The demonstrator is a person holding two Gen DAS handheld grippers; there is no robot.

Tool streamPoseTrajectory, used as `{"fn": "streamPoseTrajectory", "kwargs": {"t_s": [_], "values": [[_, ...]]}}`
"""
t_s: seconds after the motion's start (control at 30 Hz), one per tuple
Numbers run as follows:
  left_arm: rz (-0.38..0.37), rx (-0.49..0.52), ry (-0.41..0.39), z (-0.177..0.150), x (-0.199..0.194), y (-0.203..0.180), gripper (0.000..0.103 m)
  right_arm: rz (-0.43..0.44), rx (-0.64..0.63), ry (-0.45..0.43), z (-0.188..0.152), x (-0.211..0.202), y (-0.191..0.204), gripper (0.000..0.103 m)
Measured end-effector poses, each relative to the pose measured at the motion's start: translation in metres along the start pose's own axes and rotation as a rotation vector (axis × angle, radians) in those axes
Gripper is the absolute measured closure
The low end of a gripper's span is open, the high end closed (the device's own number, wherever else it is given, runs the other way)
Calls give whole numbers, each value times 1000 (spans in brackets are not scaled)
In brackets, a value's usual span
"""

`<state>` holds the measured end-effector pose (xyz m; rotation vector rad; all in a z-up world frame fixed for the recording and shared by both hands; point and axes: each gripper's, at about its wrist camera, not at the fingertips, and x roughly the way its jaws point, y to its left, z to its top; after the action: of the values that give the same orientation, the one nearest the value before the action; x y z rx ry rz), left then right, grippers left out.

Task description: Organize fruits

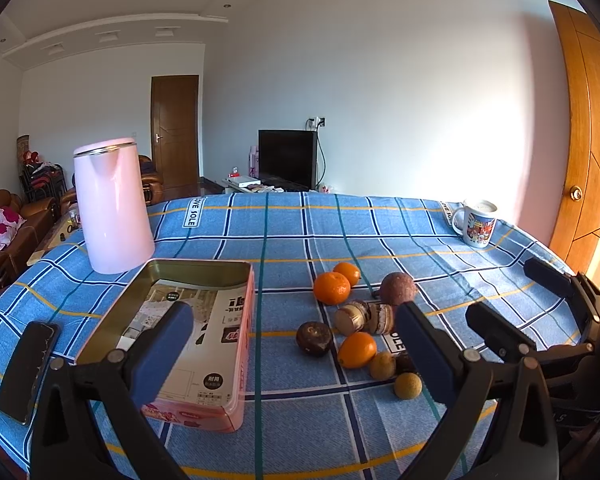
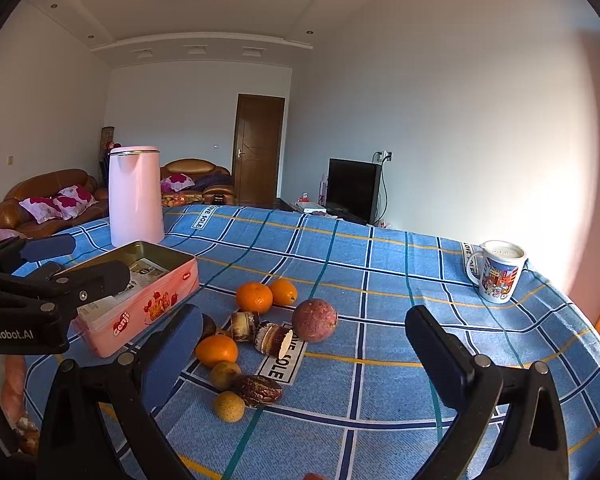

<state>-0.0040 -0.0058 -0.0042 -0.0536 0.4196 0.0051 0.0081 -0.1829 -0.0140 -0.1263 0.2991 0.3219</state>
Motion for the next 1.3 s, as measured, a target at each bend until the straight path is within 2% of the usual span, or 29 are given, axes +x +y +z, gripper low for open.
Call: {"fn": "streamPoseTrajectory", "kwargs": {"t_s": [1.3], "values": [[0, -3, 18, -4, 5, -1, 0, 2, -1, 30, -7, 6, 1, 1]]}}
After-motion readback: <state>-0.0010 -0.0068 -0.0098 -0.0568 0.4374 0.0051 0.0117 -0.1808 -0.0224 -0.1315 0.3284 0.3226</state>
